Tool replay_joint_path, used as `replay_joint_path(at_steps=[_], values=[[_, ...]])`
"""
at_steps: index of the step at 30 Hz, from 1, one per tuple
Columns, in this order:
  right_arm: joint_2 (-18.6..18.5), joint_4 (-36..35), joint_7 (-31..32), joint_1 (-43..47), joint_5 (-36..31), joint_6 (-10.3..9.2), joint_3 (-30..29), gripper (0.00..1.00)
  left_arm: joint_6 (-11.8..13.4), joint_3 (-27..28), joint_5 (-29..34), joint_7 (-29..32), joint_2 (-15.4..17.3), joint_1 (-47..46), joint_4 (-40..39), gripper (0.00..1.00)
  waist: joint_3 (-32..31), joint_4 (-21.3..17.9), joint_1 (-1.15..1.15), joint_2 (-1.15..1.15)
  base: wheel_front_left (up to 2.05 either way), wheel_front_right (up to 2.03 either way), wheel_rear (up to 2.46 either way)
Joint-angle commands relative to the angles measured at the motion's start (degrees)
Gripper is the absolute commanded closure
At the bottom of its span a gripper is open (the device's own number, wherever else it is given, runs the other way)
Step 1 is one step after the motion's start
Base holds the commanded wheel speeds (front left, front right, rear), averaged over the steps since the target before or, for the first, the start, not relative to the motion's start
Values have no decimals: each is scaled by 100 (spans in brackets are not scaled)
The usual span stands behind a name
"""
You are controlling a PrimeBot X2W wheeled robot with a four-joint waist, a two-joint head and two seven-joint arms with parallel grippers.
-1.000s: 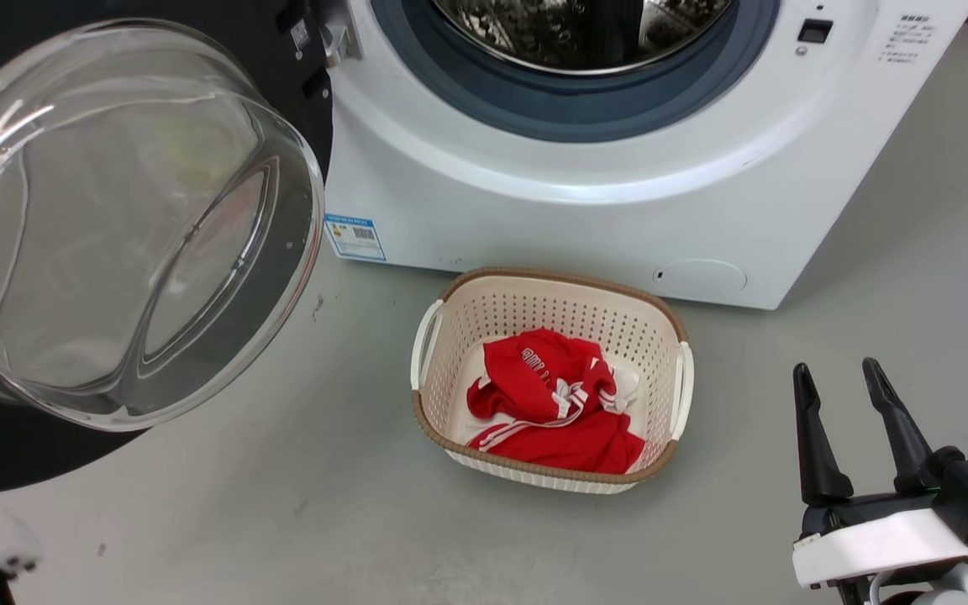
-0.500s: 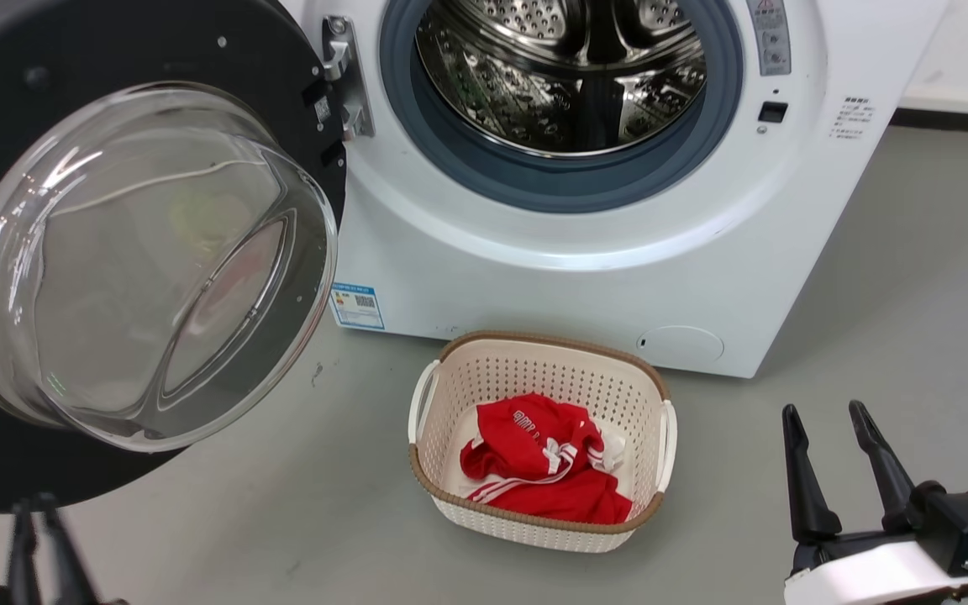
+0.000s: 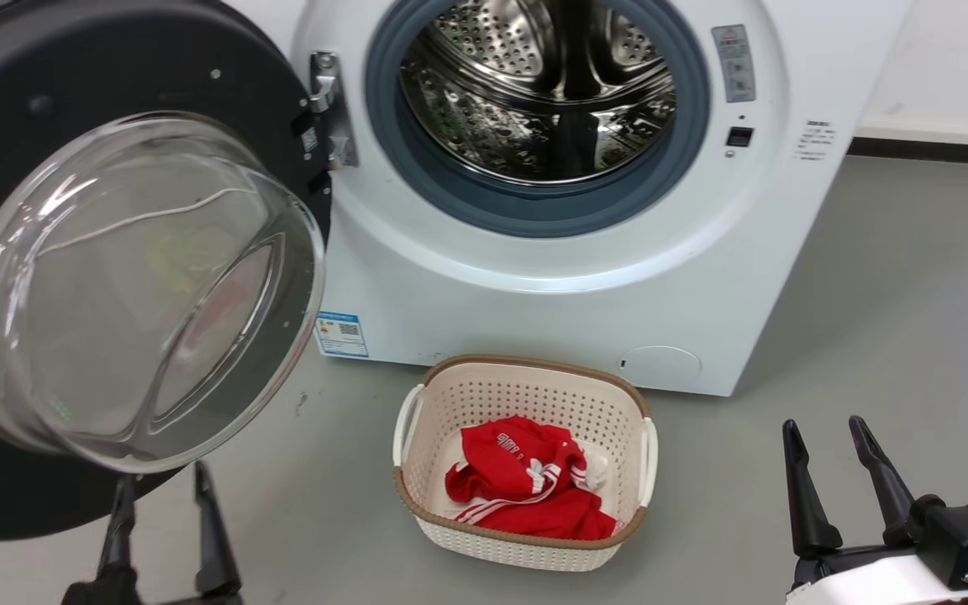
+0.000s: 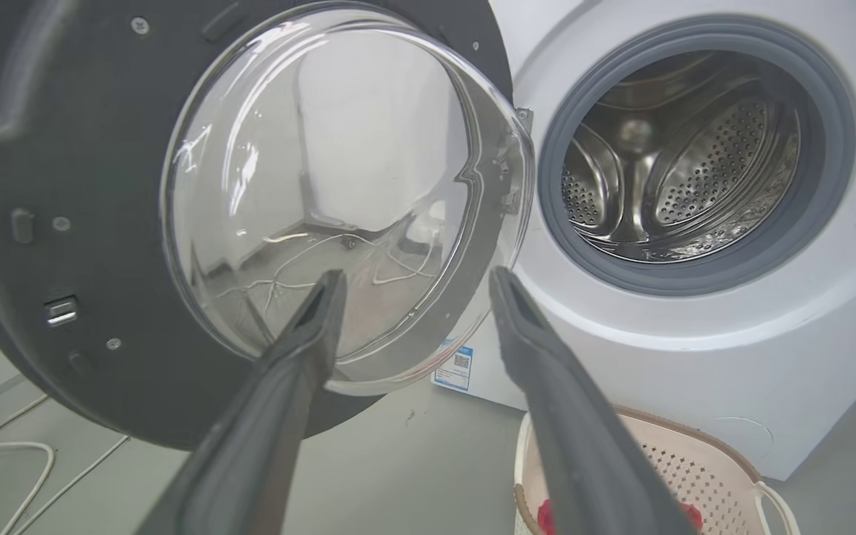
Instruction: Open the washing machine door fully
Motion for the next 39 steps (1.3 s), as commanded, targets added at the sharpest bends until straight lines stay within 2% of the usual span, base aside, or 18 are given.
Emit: replay_joint_path(at_steps=[1, 11, 19, 39], values=[[12, -41, 25, -5, -40, -4, -15, 0, -25, -66, 57, -14, 4, -168, 3, 0, -7, -122, 1, 0, 0, 0, 0], [13, -179, 119, -80, -224, -4, -36, 0, -357, -520, 459, -14, 89, -945, 494, 0, 15, -673, 1, 0, 0, 0, 0], [14, -277, 175, -48, -328, -3, -53, 0, -388, -569, 509, -15, 141, -1141, 956, 0, -23, -957, 1, 0, 0, 0, 0], [13, -112, 132, -68, -163, -3, 32, 0, -313, -507, 482, -15, 126, -960, 1004, 0, -52, -883, 1, 0, 0, 0, 0]])
